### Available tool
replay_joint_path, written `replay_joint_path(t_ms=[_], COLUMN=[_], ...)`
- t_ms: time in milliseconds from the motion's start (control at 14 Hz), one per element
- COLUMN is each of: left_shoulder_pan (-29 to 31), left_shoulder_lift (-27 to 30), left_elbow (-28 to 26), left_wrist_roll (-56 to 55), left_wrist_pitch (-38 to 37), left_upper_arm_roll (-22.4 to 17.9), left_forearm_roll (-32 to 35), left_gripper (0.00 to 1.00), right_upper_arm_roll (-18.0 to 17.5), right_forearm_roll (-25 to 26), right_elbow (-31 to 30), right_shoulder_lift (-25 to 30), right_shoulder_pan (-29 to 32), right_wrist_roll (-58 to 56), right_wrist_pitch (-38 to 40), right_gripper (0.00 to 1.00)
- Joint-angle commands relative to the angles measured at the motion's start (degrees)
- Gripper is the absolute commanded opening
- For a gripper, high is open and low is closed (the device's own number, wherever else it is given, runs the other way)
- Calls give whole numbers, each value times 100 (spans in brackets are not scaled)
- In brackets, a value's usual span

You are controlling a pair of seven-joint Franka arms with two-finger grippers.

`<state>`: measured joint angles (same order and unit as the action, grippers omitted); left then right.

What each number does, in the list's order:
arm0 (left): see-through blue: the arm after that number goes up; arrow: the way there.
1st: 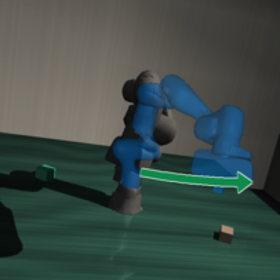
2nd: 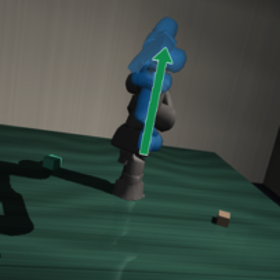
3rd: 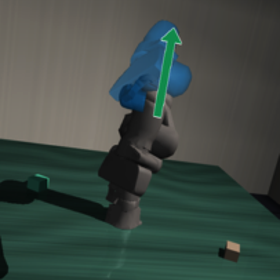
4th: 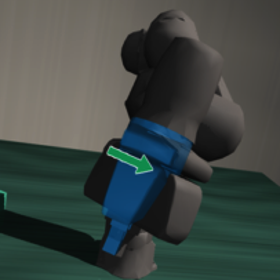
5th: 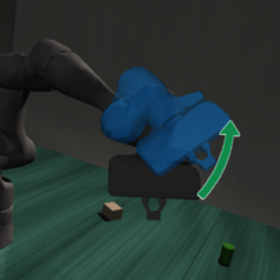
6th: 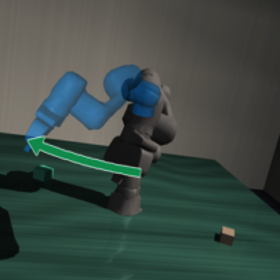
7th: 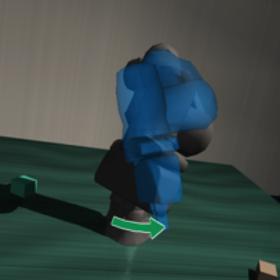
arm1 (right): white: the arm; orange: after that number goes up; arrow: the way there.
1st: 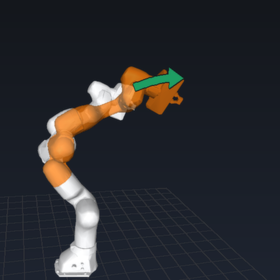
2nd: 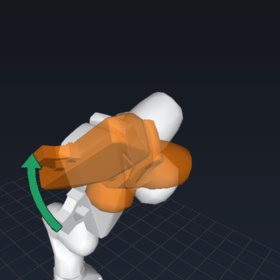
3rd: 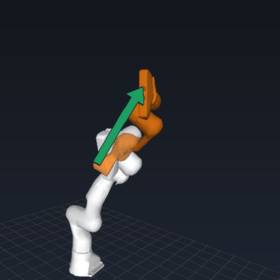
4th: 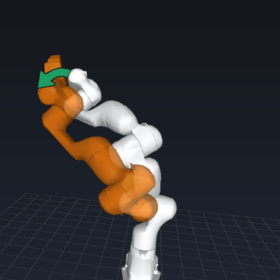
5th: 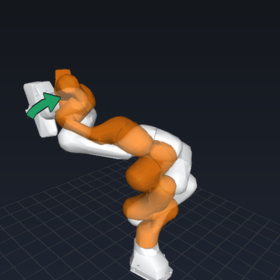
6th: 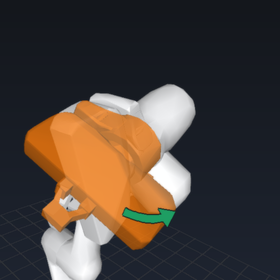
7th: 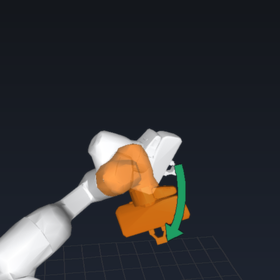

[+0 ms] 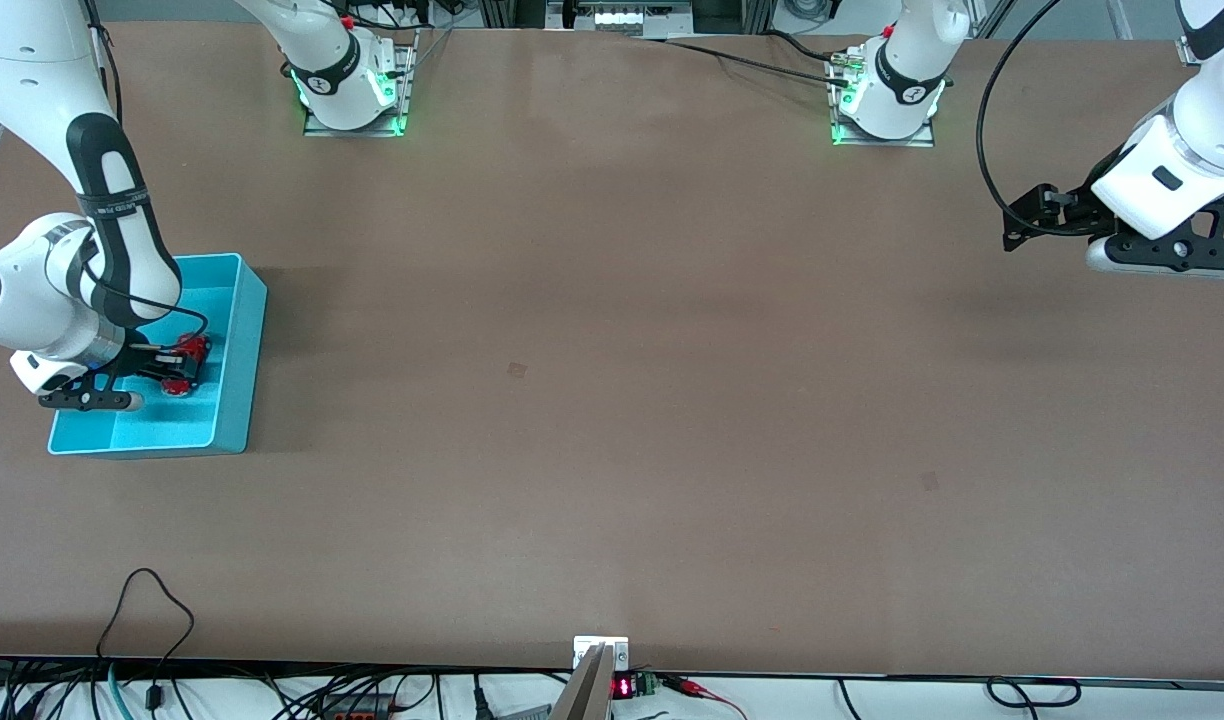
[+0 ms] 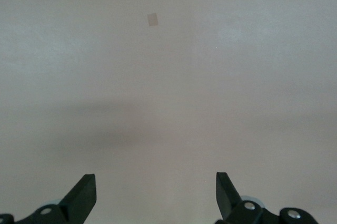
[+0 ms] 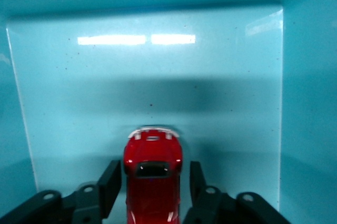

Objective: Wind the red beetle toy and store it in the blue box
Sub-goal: 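Lower the car into the box and open the right gripper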

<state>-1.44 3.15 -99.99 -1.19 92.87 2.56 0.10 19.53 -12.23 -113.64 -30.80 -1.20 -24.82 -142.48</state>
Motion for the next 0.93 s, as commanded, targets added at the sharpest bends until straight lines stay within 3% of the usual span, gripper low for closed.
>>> replay_joint_path(t_ms=[0,214,429,643,857], left_shoulder_pan=[21,21,21,21,21], left_shoulder_lift=[-51,-51,-51,-51,-51], left_elbow=[120,120,129,129,129], left_wrist_roll=[-40,-40,-40,-40,-40], left_wrist_pitch=[-111,-111,-111,-102,-102], left_upper_arm_roll=[8,8,8,17,25], left_forearm_roll=[-37,-37,-37,-37,-37], left_gripper=[100,100,100,100,100], right_upper_arm_roll=[-10,-107,-335,-371,-371], right_forearm_roll=[-139,-130,-113,-25,378], right_elbow=[97,175,771,1606,2380], right_shoulder_lift=[214,819,1286,1427,1524], right_shoulder_pan=[-3,-12,-21,-116,-354], right_wrist_roll=[-102,-94,55,957,1795], right_wrist_pitch=[62,385,1579,3002,4164], right_gripper=[100,100,100,100,100])
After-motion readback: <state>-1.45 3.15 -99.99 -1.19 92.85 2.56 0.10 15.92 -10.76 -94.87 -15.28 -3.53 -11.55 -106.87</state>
